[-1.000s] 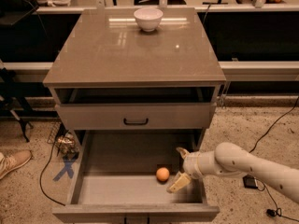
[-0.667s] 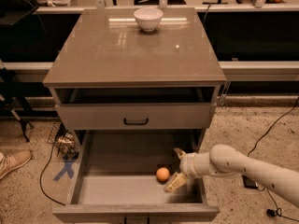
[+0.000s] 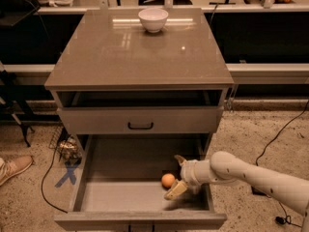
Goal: Pick orange from middle drawer and place on counter
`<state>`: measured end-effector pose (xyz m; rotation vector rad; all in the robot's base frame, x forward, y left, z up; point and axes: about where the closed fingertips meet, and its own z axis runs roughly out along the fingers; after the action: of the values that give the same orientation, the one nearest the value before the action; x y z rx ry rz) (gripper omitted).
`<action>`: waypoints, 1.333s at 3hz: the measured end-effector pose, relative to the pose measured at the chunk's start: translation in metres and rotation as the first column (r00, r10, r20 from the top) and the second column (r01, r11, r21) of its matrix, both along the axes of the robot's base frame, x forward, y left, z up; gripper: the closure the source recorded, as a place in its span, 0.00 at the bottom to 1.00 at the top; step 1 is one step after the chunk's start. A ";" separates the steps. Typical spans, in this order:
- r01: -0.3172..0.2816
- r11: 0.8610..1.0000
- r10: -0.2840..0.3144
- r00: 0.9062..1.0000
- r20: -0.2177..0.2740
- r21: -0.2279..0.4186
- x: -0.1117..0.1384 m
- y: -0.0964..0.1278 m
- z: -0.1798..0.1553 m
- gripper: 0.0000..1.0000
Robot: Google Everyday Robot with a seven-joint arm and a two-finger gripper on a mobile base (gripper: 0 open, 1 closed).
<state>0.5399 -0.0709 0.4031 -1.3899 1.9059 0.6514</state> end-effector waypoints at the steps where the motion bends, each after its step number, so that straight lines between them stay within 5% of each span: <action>1: -0.003 1.000 0.003 1.000 -0.014 0.001 0.000 0.005 -0.008 0.00; 4: -0.026 1.000 0.026 0.999 -0.046 -0.005 -0.008 0.018 -0.023 0.65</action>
Offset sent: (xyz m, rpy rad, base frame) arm -0.0016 0.0067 -0.0209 -0.0041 0.0321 -0.0046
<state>0.5319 -0.0530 0.3804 -1.4171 1.9294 0.6964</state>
